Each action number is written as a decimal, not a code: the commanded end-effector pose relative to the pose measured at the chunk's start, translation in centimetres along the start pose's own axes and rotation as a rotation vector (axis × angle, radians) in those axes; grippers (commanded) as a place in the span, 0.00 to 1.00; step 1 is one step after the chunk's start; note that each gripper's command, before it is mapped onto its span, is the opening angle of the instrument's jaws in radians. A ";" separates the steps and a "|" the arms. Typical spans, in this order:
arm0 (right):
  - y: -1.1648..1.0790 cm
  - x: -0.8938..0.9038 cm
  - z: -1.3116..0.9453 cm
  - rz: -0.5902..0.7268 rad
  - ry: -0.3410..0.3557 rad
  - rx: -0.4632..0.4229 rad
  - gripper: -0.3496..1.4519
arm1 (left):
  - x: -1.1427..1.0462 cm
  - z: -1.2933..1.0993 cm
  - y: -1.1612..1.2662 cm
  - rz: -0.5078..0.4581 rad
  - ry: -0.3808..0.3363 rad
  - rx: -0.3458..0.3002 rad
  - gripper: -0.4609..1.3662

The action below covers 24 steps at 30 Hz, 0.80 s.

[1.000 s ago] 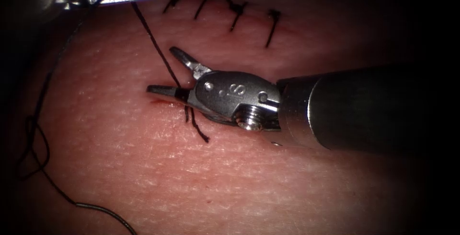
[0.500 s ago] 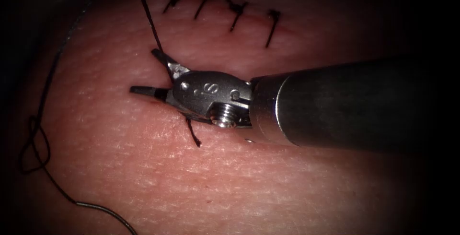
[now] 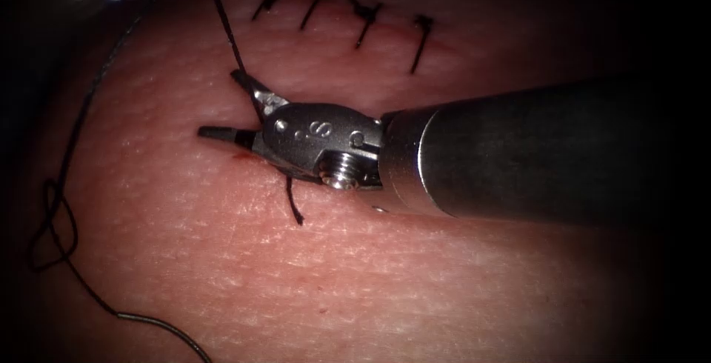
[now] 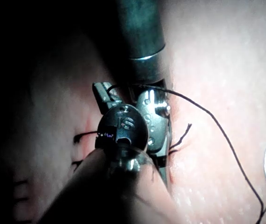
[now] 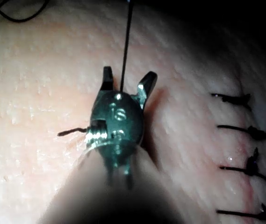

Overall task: Wound Closure
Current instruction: Pull the suture tight with the left grasper with the right gripper cuts the suture.

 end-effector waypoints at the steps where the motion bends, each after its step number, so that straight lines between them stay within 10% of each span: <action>1: 0.00 0.00 0.00 -0.001 0.005 0.005 0.63 | 0.01 0.00 0.01 0.000 0.002 -0.004 0.06; 5: 0.01 0.02 -0.01 -0.006 0.050 0.023 0.00 | 0.02 0.00 0.03 -0.001 0.004 -0.002 0.06; 24: 0.10 0.03 -0.10 -0.016 0.063 0.076 0.00 | 0.02 -0.02 0.05 0.000 0.010 -0.008 0.06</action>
